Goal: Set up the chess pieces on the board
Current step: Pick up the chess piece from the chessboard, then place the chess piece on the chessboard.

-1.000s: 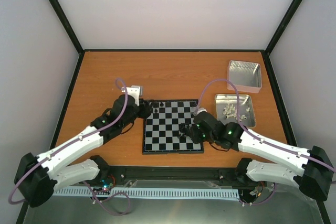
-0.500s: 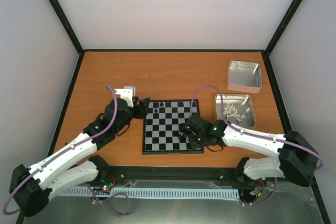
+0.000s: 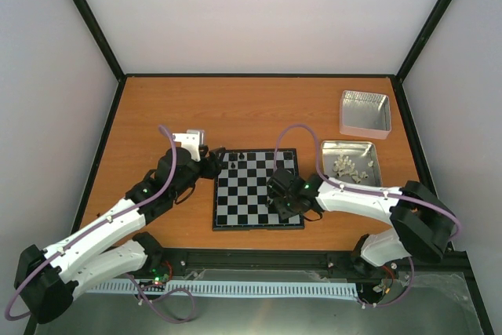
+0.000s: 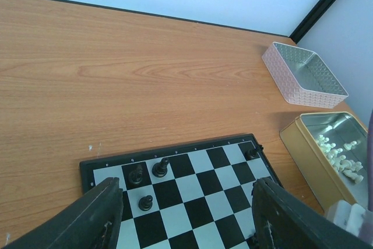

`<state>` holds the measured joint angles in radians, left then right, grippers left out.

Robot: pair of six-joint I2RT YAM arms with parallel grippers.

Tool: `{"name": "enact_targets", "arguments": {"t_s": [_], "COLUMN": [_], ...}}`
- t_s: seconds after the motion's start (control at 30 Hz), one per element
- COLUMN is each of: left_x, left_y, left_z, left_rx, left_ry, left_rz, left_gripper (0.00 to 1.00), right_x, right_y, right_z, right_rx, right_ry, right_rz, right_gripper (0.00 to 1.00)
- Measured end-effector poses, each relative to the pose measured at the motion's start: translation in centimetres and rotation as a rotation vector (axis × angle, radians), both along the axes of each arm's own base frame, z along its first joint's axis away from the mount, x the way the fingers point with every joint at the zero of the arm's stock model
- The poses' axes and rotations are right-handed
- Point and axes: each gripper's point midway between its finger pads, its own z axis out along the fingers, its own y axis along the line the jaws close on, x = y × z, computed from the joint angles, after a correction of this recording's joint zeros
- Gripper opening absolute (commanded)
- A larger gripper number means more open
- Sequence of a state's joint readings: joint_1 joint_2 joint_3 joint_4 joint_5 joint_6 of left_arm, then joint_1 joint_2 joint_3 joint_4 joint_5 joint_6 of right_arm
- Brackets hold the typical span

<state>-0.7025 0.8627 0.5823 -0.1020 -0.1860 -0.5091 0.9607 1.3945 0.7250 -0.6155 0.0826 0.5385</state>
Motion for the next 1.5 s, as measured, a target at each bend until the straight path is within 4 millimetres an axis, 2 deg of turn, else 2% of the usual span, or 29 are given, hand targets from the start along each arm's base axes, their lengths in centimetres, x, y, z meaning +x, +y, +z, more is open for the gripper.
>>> {"name": "enact_targets", "arguments": {"t_s": [0.13, 0.3, 0.6, 0.7, 0.77, 0.87, 1.13, 1.37, 1.5], "left_x": [0.0, -0.2, -0.6, -0.7, -0.9, -1.5, -3.4, -4.0, -3.5], "left_y": [-0.1, -0.4, -0.7, -1.1, -1.6, -3.0, -5.3, -6.5, -7.2], "left_z": [0.0, -0.1, -0.7, -0.7, -0.5, -0.3, -0.4, 1.5, 2.1], "left_rx": [-0.001, -0.008, -0.008, -0.016, -0.027, -0.058, -0.148, -0.228, -0.252], "left_ry": [0.001, 0.008, 0.024, 0.026, 0.022, 0.012, -0.024, -0.125, -0.162], "left_rz": [-0.004, -0.025, -0.049, -0.067, -0.099, -0.183, -0.352, -0.435, -0.452], "left_gripper": [0.62, 0.62, 0.62, 0.67, 0.7, 0.71, 0.72, 0.7, 0.64], "right_x": [0.9, 1.4, 1.9, 2.1, 2.5, 3.3, 6.8, 9.1, 9.6], "right_y": [0.4, 0.1, 0.1, 0.4, 0.6, 1.1, 2.1, 2.4, 3.0], "right_z": [0.0, 0.0, 0.2, 1.0, 2.1, 4.9, 15.6, 18.2, 19.5], "right_rx": [-0.008, -0.018, -0.009, 0.025, 0.067, 0.196, 0.736, 0.955, 1.053], "right_ry": [-0.02, -0.039, -0.05, -0.068, -0.096, -0.168, -0.356, -0.296, -0.254], "right_rz": [-0.01, -0.016, -0.034, -0.058, -0.087, -0.161, -0.512, -0.797, -0.86], "right_gripper": [0.39, 0.21, 0.17, 0.17, 0.18, 0.19, 0.2, 0.17, 0.17]}}
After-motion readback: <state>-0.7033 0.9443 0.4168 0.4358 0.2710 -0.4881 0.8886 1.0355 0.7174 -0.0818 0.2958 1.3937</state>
